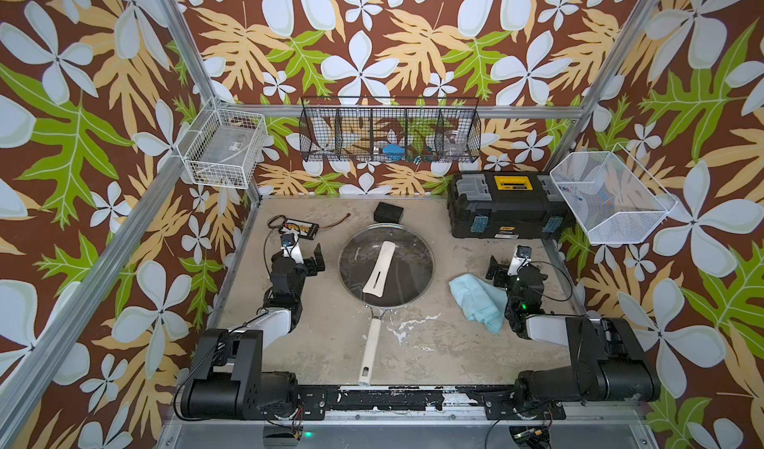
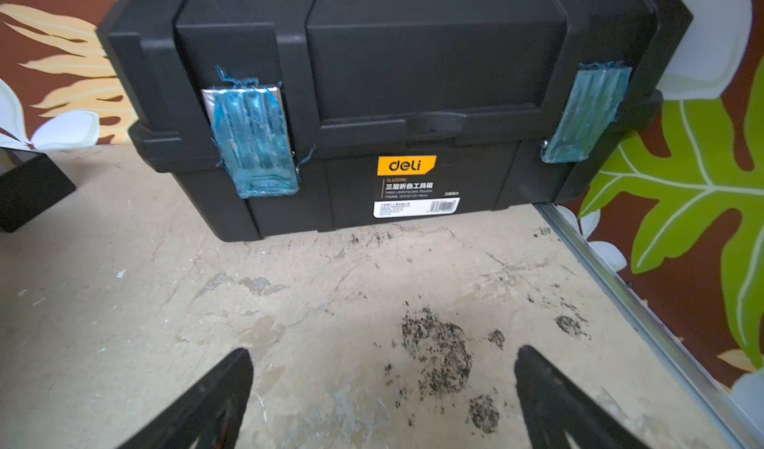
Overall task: Wipe the pot lid with a cloth
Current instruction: Reset both arms
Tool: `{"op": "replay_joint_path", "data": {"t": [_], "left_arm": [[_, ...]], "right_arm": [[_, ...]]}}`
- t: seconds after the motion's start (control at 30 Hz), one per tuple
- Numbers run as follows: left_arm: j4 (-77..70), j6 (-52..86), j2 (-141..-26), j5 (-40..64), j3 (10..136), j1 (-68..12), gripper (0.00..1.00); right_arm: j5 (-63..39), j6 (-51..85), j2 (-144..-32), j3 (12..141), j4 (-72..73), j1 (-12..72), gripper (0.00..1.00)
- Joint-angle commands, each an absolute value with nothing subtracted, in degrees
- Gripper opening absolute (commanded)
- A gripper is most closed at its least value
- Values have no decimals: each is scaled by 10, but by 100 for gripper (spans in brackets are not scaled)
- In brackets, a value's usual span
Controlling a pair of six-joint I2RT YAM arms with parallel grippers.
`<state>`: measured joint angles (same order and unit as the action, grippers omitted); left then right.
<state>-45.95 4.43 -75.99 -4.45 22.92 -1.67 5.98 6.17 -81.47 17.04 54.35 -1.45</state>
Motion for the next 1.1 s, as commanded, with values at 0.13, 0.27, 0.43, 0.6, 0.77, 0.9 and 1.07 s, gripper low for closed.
{"op": "replay_joint_path", "data": {"t": [0.13,0.27,0.43,0.6,0.77,0.9,1.07], "left_arm": [[-492,40,-770,-63,207,-17,100],[-558,39,-790,-70,173,-21,100],[-648,24,-818,-102,136,-42,100],[-681,29,-815,-109,112,-42,100],[-734,32,-829,-120,89,-44,100],[-742,30,-833,-122,88,-44,100],[-742,31,-832,-121,88,-44,100]], "right_arm": [[47,56,-801,123,651,-13,100],[57,57,-844,57,805,-10,100],[40,50,-841,90,739,-9,100],[48,34,-845,101,720,4,100],[63,22,-846,109,706,18,100],[63,23,-848,111,705,18,100],[63,22,-848,110,706,18,100]]}}
